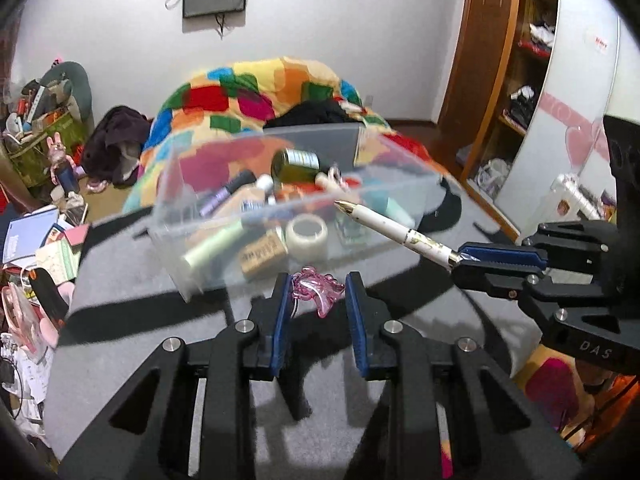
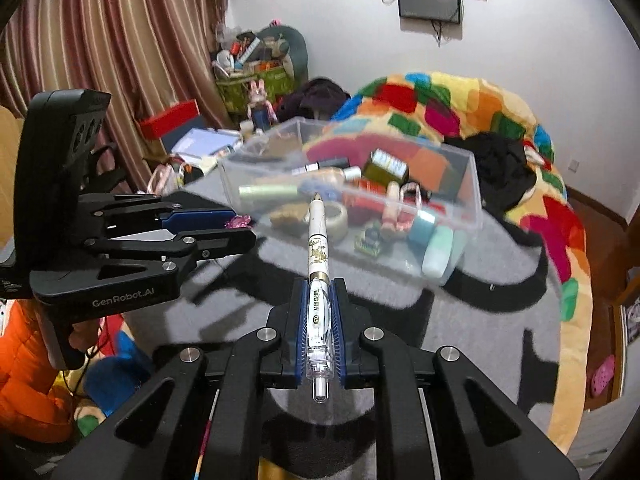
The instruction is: Organize objects
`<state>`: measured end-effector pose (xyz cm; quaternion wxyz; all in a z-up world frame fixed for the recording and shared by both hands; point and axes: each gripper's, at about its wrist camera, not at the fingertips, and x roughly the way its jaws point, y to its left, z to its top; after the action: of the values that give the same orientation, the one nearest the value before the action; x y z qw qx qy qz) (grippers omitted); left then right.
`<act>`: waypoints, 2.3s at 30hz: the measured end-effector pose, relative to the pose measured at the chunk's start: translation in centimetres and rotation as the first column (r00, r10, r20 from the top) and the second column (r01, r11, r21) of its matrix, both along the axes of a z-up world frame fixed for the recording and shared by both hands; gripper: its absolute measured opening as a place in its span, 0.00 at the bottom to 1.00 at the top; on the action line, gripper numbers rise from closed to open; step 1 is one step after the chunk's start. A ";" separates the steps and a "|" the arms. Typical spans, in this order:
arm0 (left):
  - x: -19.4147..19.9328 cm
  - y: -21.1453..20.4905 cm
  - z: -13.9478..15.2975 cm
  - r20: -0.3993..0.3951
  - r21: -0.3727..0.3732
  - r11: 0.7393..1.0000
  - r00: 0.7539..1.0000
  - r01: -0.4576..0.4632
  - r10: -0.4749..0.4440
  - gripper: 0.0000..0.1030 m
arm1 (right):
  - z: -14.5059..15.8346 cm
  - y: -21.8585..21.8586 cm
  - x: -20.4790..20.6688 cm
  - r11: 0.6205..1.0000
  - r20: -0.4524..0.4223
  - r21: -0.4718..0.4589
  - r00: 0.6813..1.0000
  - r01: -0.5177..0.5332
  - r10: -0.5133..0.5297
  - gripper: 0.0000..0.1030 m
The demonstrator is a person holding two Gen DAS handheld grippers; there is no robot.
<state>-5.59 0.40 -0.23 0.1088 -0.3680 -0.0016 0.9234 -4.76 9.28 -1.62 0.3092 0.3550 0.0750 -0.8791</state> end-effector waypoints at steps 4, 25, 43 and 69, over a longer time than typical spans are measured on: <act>-0.6 -0.4 1.6 -0.043 0.006 1.000 0.999 -0.022 0.022 0.26 | 1.6 -0.2 -0.6 0.999 -0.041 -0.030 0.999 0.014 -0.016 0.10; -9.3 -2.8 2.6 -0.010 0.031 0.991 0.992 -0.128 0.129 0.26 | -0.2 -2.7 -12.5 0.991 0.130 -0.089 0.988 0.096 -0.084 0.10; -9.3 -2.7 1.0 0.050 0.047 0.992 0.992 -0.115 0.113 0.27 | 0.1 -3.7 -12.2 0.998 0.096 -0.004 0.994 0.055 -0.054 0.28; -2.7 -3.1 2.2 -0.108 0.037 0.984 0.978 -0.173 0.176 0.88 | 2.2 -0.3 -5.6 0.983 -0.072 -0.029 0.980 0.183 -0.185 0.80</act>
<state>-8.30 -2.66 1.94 0.0321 -0.3130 -0.0406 0.9483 -10.31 9.02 0.54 0.2275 0.3240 0.0436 -0.9173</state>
